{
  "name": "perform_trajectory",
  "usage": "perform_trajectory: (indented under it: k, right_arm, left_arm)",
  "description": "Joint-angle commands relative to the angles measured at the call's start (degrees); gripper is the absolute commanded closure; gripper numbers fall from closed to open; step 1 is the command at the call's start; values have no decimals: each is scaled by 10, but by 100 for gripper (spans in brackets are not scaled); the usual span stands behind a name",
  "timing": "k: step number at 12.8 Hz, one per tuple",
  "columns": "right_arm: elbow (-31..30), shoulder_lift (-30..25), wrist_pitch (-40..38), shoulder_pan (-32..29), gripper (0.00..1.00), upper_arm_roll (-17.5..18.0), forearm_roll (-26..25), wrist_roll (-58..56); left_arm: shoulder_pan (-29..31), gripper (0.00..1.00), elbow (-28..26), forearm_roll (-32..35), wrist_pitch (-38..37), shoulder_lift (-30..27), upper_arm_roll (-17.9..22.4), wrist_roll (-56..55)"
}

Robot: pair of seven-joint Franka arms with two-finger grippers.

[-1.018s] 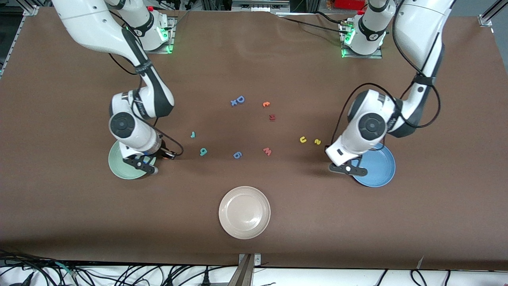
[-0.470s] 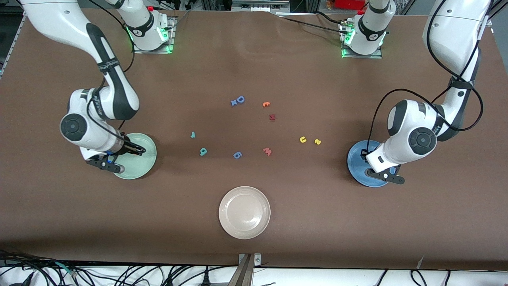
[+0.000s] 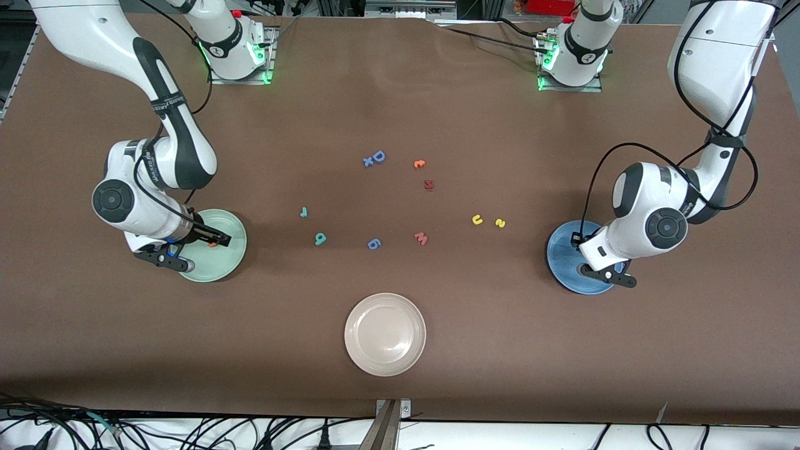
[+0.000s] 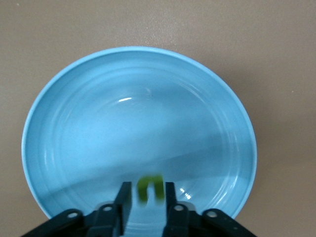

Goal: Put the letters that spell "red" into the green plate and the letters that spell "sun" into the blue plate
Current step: 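Open both grippers over the plates, dropping the green u and orange 6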

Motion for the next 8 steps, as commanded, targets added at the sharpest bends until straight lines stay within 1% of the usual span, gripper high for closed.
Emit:
perform_trajectory:
  k: [1,3,4,6,8]
  right_arm:
    - [-9,-8,6,30,2,3,-4,69]
    - [-9,-1,24,57,2,8,-2,127]
    - [-9,5,37,66,2,17,-2,154]
    - [-10,12,54,86,2,30,-2,197]
    - [-11,22,67,112,2,40,-2,237]
  left_arm:
    - [6,0,4,10,-7,-11,-10,13]
    - [3,0,7,10,-30,-31,-13,10]
    - [-1,0,14,9,-38,-42,-14,6]
    - [-1,0,34,9,-73,-52,-31,3]
    - [-1,0,49,9,-96,-53,-33,3]
